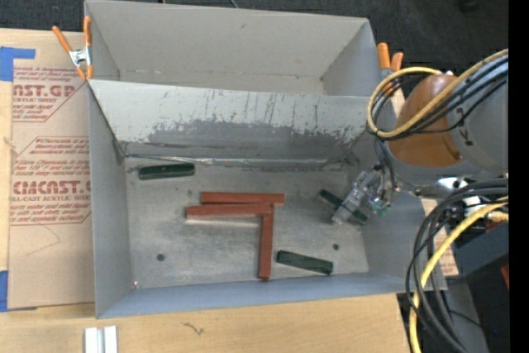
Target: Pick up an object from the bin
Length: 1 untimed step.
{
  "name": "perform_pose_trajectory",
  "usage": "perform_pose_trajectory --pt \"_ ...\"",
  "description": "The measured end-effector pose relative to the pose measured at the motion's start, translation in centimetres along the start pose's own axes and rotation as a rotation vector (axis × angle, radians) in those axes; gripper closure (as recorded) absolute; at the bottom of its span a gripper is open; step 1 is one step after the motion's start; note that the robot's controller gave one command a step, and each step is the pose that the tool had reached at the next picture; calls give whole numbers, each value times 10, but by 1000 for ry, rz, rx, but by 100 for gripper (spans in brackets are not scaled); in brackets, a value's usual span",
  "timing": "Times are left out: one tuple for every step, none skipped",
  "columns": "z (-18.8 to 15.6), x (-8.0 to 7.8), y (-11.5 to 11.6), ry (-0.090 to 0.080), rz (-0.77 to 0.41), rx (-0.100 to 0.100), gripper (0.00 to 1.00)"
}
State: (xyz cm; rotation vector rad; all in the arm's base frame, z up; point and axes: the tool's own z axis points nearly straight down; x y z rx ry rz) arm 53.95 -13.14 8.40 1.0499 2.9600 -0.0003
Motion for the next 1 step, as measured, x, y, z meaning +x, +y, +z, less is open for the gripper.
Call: perform_pose_trajectory --pt "-63 -1 1 -4 -1 -3 100"
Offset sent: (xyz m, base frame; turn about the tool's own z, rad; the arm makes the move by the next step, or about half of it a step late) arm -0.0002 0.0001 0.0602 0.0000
